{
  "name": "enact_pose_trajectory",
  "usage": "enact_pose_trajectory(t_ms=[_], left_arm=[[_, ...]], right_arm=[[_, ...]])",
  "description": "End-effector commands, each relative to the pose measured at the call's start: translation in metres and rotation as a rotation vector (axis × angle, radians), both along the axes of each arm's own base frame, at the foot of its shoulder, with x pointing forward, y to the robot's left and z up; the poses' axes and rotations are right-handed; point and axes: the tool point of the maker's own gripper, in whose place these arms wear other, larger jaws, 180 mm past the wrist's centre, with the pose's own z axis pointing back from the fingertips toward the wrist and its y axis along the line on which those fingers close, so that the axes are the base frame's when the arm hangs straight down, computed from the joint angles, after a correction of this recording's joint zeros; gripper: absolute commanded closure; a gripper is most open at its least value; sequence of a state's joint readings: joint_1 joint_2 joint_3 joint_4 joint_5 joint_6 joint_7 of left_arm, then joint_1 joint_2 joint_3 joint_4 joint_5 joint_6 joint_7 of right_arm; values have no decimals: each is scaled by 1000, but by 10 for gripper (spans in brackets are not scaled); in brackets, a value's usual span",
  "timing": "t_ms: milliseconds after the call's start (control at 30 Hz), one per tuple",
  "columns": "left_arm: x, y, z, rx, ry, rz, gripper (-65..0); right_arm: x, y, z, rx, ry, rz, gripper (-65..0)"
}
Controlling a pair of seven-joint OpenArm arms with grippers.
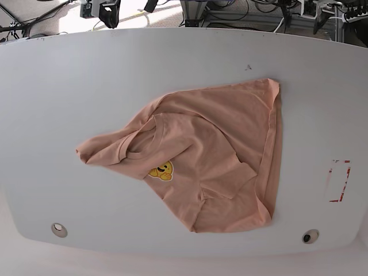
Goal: Fold the T-shirt properly
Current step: 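Move the right gripper down onto the bunched collar of the peach T-shirt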
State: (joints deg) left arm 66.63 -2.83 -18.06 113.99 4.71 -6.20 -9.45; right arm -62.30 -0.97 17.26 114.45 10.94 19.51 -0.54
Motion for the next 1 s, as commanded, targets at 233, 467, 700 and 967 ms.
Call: enact_pose_trajectory(t_ms=[233, 467, 700, 967], left_arm=[[28, 1, 13, 9, -102, 0, -518], [48, 1, 18, 9, -160, 1, -531], [61, -1, 22, -3, -210, 31, -535], [69, -2, 25, -12, -241, 51, -535]], right_arm=[[54, -7, 12, -34, -111, 79, -49], [103, -17, 9, -97, -93, 150, -49], [150, -10, 19, -113, -119, 211, -133], [196, 29, 34, -119, -136, 404, -271]])
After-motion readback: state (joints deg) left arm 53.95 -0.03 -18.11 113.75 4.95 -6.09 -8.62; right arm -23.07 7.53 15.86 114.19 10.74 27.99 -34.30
